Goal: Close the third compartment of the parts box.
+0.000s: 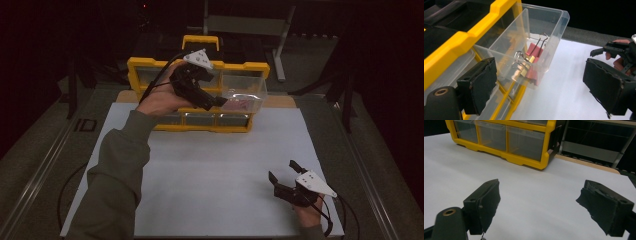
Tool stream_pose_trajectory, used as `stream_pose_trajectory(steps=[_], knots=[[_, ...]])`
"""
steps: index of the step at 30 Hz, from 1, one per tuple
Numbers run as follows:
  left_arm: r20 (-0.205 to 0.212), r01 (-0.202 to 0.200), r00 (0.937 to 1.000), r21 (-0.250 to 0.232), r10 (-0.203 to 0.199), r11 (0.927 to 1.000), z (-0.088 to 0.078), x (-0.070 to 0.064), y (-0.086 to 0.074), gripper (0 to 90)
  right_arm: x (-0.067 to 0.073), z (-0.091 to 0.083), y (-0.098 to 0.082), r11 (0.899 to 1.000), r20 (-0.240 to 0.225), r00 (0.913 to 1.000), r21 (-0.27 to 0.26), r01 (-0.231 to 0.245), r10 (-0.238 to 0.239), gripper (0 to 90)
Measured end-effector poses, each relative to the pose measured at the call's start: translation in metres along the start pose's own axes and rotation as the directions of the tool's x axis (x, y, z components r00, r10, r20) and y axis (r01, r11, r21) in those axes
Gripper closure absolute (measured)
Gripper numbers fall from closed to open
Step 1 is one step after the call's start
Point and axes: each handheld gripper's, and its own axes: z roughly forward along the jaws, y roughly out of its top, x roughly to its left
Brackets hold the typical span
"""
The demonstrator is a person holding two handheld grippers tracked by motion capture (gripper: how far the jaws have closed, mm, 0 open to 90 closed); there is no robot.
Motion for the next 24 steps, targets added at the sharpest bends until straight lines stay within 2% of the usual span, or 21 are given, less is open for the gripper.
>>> stream_pose_trajectory(steps=[6,13,18,24], knots=[[0.019,-0.002,0.9998,0.015,0.002,0.9999,0.002,-0.002,-0.009,14.2,0.000,0.000,0.000,1.000,0.001,1.0000,-0.001,0.005,-0.005,15.1],[0.049,0.014,0.9987,0.034,-0.015,0.9993,0.008,-0.001,-0.018,18.1,0.000,0.000,0.000,1.000,0.001,1.0000,0.000,0.006,-0.006,15.1],[0.072,0.002,0.9974,0.041,-0.005,0.9992,0.011,-0.003,-0.020,26.1,0.000,0.000,0.000,1.000,0.001,1.0000,0.002,0.005,-0.005,15.1],[0.110,-0.022,0.9937,0.046,0.017,0.9987,0.015,-0.005,-0.020,41.6,0.000,0.001,0.000,1.000,0.000,1.0000,0.002,0.005,-0.005,15.3]])
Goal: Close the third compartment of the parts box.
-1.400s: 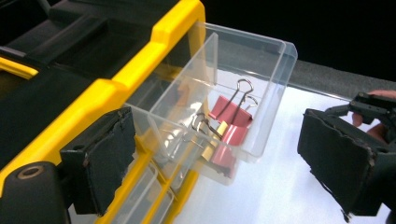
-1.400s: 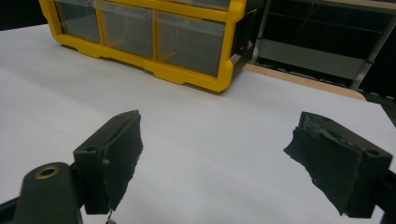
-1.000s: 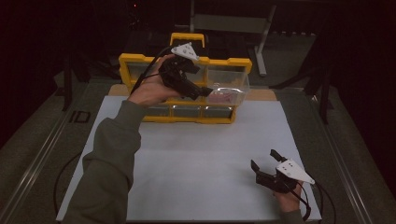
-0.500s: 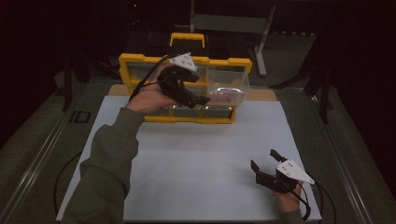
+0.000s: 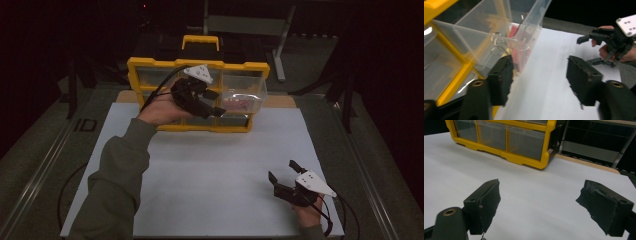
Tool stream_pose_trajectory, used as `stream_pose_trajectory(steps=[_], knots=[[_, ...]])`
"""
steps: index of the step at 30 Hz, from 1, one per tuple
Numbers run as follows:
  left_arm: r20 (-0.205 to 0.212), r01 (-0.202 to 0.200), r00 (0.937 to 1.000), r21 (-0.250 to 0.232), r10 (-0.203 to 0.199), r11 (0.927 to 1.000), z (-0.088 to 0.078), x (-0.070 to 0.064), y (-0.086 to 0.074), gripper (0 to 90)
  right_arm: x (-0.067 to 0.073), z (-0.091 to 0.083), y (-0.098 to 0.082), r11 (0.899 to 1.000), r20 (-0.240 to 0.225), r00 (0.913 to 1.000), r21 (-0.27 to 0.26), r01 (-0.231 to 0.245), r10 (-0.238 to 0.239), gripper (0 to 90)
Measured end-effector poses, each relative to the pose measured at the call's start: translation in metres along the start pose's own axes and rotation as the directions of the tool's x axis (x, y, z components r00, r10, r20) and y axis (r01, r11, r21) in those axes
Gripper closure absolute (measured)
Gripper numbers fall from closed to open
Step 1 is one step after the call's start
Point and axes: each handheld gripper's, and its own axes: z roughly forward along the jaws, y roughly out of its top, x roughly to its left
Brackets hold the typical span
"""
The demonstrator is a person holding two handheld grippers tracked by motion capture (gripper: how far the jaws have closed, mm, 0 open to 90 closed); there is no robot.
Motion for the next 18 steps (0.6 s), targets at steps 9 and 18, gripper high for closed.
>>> stream_pose_trajectory(steps=[9,18], knots=[[0.013,-0.002,0.9999,-0.025,0.003,0.9997,0.009,0.003,-0.003,77.3,0.000,0.000,0.000,1.000,0.000,1.0000,0.002,0.001,-0.001,15.3],[-0.002,0.034,0.9994,-0.037,-0.034,0.9988,0.018,0.008,-0.004,89.7,-0.001,0.000,0.000,1.000,0.001,1.0000,0.001,0.002,-0.002,15.3]])
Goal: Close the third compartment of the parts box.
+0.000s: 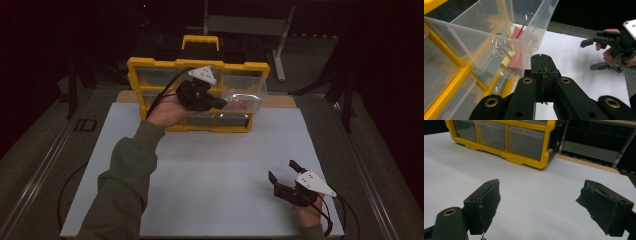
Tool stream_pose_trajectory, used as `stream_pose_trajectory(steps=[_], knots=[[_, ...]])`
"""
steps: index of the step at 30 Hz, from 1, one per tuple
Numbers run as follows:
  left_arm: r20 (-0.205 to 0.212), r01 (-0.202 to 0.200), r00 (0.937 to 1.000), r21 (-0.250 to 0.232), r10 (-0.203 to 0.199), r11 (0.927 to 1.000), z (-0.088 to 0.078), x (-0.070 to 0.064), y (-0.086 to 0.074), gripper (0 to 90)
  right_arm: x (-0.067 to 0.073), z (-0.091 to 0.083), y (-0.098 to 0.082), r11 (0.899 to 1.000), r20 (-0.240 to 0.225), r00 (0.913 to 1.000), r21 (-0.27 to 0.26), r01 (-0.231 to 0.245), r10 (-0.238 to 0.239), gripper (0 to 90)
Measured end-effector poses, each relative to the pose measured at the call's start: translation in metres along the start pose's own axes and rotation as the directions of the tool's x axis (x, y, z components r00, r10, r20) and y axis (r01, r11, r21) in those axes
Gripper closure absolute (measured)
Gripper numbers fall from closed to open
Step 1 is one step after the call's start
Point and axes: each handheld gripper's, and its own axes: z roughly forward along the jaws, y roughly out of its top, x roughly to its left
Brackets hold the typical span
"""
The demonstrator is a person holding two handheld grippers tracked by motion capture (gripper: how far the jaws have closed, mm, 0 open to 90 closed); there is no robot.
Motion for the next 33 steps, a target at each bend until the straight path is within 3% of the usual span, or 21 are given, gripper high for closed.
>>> stream_pose_trajectory(steps=[5,14,33], knots=[[-0.006,0.022,0.9997,-0.001,-0.022,0.9997,0.005,0.002,0.001,89.6,0.000,0.000,0.000,1.000,0.001,1.0000,0.000,-0.002,0.002,15.4],[-0.001,0.021,0.9998,-0.011,-0.021,0.9997,0.009,0.002,0.005,89.6,0.000,0.001,0.000,1.000,-0.002,1.0000,0.001,-0.002,0.002,15.4],[-0.041,0.047,0.9980,-0.018,-0.047,0.9987,0.014,0.008,0.010,89.7,0.000,0.002,0.000,1.000,-0.001,1.0000,0.007,0.002,-0.002,15.4]])
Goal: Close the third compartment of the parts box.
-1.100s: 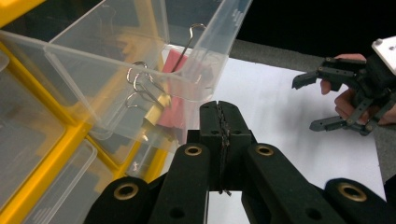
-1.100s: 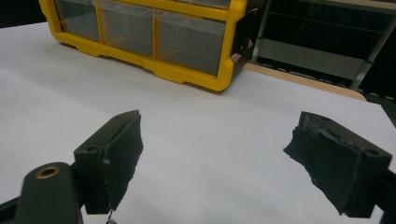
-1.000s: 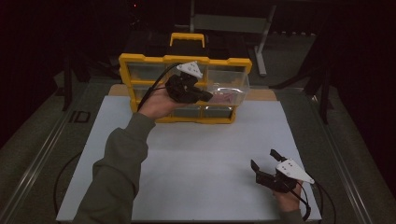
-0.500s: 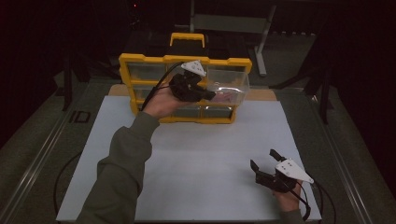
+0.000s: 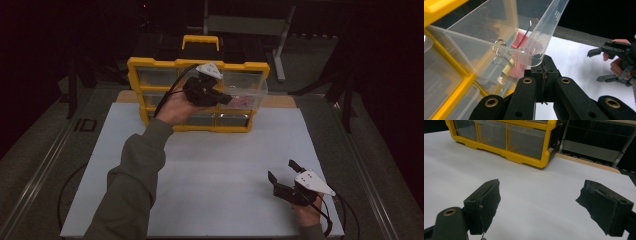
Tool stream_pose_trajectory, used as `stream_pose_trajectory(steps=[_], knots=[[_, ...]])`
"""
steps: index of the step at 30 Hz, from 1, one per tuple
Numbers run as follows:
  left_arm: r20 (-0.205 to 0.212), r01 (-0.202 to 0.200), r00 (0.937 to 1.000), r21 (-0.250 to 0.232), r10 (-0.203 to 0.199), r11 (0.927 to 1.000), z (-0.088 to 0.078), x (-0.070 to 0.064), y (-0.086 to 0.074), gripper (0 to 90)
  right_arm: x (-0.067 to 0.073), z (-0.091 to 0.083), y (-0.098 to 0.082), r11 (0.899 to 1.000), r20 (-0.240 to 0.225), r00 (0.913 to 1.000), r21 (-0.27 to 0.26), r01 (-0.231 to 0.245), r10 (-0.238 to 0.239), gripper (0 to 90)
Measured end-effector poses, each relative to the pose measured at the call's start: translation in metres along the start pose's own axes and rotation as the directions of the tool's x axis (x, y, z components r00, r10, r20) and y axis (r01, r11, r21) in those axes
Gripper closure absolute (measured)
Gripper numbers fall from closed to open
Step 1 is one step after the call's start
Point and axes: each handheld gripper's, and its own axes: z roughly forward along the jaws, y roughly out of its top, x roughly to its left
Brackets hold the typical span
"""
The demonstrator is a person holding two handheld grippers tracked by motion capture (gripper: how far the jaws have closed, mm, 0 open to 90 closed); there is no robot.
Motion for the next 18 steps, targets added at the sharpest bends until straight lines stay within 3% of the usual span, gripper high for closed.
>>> stream_pose_trajectory(steps=[18], knots=[[-0.057,0.058,0.9966,-0.021,-0.060,0.9981,0.011,0.014,0.004,89.6,0.001,0.000,0.000,1.000,0.001,0.9999,0.001,0.012,-0.012,15.4]])
